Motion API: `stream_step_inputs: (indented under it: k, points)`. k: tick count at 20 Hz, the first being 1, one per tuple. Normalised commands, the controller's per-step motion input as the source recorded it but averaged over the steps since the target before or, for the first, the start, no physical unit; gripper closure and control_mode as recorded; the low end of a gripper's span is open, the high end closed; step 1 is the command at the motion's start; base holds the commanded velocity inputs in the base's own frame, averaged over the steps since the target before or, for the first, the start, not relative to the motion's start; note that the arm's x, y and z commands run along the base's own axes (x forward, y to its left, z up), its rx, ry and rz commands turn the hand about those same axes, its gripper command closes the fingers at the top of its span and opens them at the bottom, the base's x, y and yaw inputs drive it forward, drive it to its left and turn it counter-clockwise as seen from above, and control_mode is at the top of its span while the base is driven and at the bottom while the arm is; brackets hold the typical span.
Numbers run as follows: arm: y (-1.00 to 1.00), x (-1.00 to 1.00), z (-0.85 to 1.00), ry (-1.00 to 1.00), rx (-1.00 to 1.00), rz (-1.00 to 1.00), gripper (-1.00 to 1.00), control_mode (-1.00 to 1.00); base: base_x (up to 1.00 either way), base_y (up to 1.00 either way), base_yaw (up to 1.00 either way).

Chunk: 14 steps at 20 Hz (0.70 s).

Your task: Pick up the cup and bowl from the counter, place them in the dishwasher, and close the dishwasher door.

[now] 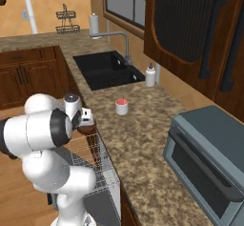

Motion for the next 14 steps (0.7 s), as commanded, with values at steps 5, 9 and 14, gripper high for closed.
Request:
stream_step_inputs:
  k: [5,9,14]
  points:
    - [0.90,0.18,-0.32,0.11,-0.02,0.00,1.00,-1.00,0.00,0.00,0.00]
    - [0.39,0.24,-0.49,0.11,-0.09,-0.04,1.00,-1.00,0.00,0.00,0.00]
    - [0.24,0.14,-0.60,0.07,0.06,-0.27,1.00,-1.00,0.00,0.00,0.00]
